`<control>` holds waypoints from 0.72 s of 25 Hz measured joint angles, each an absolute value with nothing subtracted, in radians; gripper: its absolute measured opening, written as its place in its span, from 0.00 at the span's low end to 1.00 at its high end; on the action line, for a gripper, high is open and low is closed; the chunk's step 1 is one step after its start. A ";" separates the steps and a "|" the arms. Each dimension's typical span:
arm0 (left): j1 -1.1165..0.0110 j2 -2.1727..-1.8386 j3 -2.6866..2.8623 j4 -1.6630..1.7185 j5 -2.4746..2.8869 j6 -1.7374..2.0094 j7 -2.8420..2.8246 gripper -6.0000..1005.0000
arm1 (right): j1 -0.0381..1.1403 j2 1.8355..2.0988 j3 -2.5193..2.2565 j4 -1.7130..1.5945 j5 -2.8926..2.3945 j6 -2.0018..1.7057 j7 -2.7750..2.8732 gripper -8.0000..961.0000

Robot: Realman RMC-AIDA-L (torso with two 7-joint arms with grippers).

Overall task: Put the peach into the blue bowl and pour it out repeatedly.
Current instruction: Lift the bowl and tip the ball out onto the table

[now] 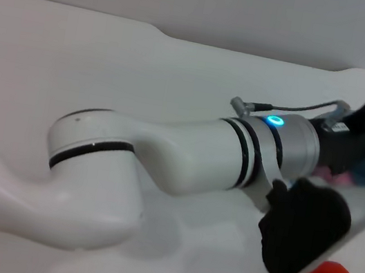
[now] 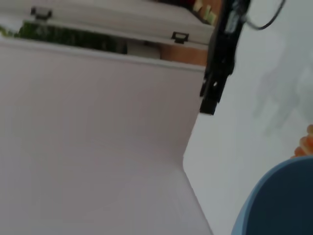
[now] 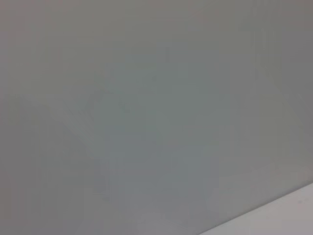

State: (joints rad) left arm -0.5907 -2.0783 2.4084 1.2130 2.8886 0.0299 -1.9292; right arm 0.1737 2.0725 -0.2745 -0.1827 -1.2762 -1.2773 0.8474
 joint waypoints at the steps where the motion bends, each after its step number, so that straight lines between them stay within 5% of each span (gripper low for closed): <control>1: -0.594 -2.078 2.418 1.213 2.889 0.026 -1.891 0.00 | 0.175 2.073 -0.274 -0.182 -1.276 -1.277 0.847 0.57; 18: -0.607 -2.078 2.445 1.095 2.850 -0.161 -1.766 0.00 | 0.190 2.072 -0.275 -0.135 -1.276 -1.276 0.847 0.57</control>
State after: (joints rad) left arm -0.6069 -2.0783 2.4453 1.0946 2.8498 -0.1613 -1.7664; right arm 0.1901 2.0724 -0.2745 -0.1349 -1.2761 -1.2756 0.8473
